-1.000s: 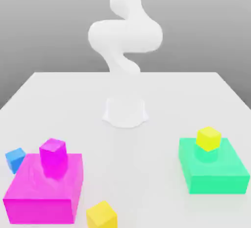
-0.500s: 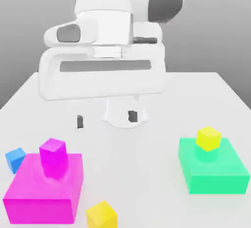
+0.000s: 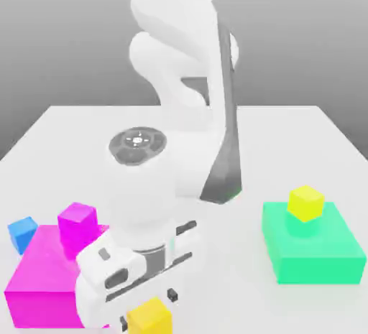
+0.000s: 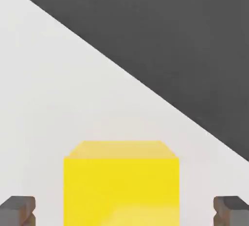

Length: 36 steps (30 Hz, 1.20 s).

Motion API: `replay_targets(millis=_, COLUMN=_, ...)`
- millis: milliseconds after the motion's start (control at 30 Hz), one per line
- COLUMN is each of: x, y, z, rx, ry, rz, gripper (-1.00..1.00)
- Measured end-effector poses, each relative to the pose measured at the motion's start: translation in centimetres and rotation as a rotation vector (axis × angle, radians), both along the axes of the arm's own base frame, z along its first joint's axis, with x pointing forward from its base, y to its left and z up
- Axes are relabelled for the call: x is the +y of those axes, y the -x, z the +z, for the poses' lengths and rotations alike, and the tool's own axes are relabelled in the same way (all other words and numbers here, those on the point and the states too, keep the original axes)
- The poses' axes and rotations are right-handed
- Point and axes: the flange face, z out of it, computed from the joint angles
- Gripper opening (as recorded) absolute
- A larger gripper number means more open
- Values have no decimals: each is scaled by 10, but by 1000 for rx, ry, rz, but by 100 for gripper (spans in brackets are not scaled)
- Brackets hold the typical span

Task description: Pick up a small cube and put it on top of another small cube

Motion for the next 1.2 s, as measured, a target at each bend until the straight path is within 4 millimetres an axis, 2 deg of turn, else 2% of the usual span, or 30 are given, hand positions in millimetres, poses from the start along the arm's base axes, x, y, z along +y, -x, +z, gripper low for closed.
replay_targets(millis=167, x=0, y=1, z=-5, rx=2, ry=0, rz=0, gripper=-100)
replay_targets(millis=200, x=0, y=0, z=0, rx=2, ry=0, rz=0, gripper=-100)
replay_targets(millis=333, x=0, y=0, z=45, rx=2, ry=0, rz=0, gripper=-100)
replay_targets(millis=367, x=9, y=1, z=56, rx=2, ry=-5, rz=12, gripper=-100)
replay_targets(millis=433, x=45, y=8, z=76, rx=1, ry=-20, rz=61, gripper=-100)
replay_targets(millis=533, x=111, y=30, z=102, rx=3, ry=-40, rz=158, gripper=-100)
replay_targets(millis=567, x=142, y=41, z=111, rx=5, ry=-45, rz=214, gripper=-100)
replay_targets(millis=667, x=206, y=81, z=133, rx=9, ry=-52, rz=335, gripper=-100)
replay_targets(millis=767, x=239, y=119, z=152, rx=11, ry=-48, rz=402, gripper=-100)
replay_targets(millis=867, x=273, y=166, z=167, rx=11, ry=-34, rz=495, gripper=-100)
replay_targets(millis=967, x=298, y=214, z=176, rx=5, ry=-11, rz=585, gripper=-100)
replay_targets(millis=1033, x=303, y=223, z=162, rx=3, ry=-3, rz=604, gripper=-100)
replay_targets(millis=1133, x=304, y=226, z=129, rx=2, ry=1, rz=610, gripper=-100)
replay_targets(millis=1167, x=304, y=227, z=120, rx=2, ry=0, rz=610, gripper=100)
replay_targets(millis=1200, x=304, y=227, z=120, rx=2, ry=0, rz=610, gripper=100)
